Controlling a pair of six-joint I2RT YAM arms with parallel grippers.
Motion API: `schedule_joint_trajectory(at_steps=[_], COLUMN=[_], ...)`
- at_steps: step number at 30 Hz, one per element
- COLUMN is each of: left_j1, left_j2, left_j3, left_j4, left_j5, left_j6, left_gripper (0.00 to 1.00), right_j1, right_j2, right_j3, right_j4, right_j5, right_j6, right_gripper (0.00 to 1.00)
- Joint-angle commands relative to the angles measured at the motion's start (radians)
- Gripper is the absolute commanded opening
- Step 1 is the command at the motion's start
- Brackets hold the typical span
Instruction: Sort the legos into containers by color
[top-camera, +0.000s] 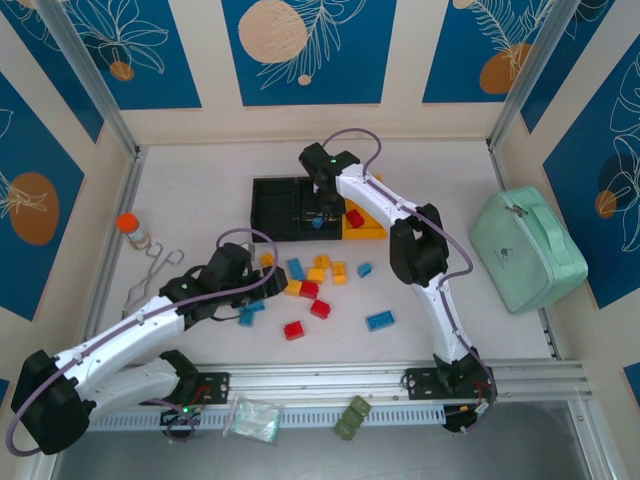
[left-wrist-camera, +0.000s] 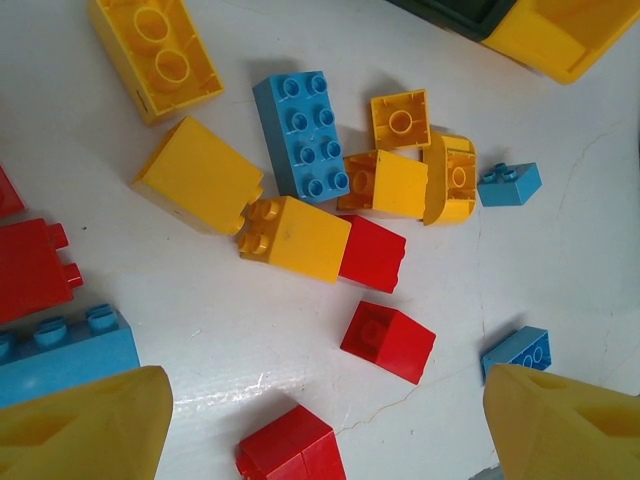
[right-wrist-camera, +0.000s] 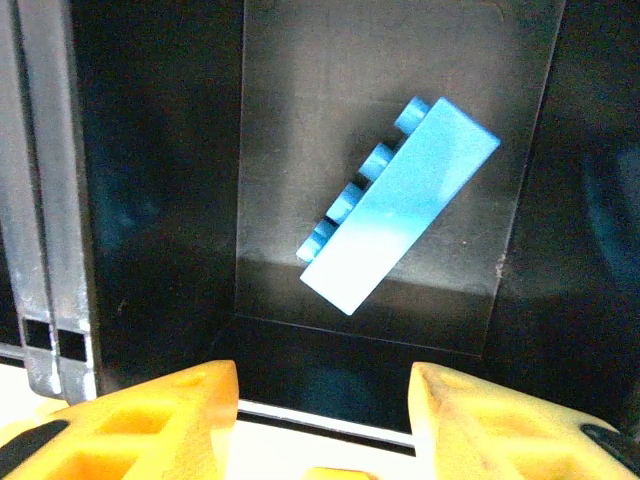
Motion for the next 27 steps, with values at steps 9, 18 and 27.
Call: schedule_joint_trajectory(at_steps=[9, 18, 27], left_j1=[0.010, 0.003, -0.027], left_j2=[-0.031, -0.024, 0.029], left_j3=[-0.013, -0.035, -0.042], left_j4=[-0.040, 0.008, 0.077], left_j5=[0.059, 0.126, 0.154], left_j6=[0.088, 0.110, 0.109], left_gripper=[0.81, 0.80, 0.80], right_j1=[0.046, 0.056, 0.078], right_j2=[-0.366, -0.595, -0.670], right_j3=[-0.362, -0.659, -0.870], right_j4=[0.104, 0.166, 0.232], right_j5=[0.051, 0.068, 0.069], right_j6=[0.003, 0.044, 0.110], right_gripper=[0.52, 0.55, 0.57])
